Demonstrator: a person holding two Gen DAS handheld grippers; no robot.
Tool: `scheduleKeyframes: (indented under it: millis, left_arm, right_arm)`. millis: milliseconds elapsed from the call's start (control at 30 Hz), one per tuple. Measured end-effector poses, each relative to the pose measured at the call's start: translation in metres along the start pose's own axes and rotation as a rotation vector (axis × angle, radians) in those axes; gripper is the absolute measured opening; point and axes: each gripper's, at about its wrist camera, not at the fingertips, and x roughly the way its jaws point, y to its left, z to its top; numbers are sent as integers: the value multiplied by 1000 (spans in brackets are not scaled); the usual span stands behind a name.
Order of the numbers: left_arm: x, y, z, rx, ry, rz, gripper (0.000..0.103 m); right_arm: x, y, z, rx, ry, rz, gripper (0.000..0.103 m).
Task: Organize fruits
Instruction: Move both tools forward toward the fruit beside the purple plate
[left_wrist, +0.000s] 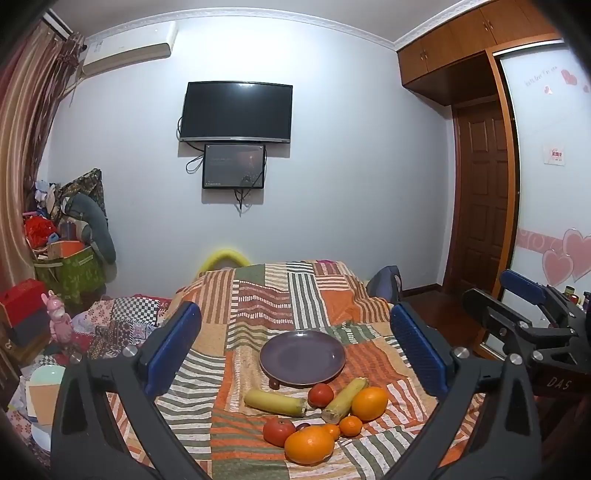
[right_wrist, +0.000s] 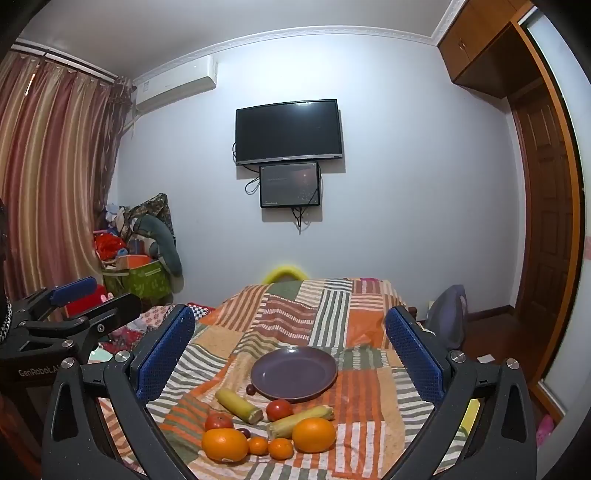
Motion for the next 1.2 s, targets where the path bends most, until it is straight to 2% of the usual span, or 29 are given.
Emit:
scheduleKeyframes:
  millis: [933, 1200]
  left_arm:
    - [-1, 0, -1, 23, -24, 7, 103]
    - [6, 0, -3, 28, 6, 5, 103]
  right_arm:
    - [2, 0, -1, 17, 11, 6, 103]
    - [6, -4, -4, 22, 43, 4, 103]
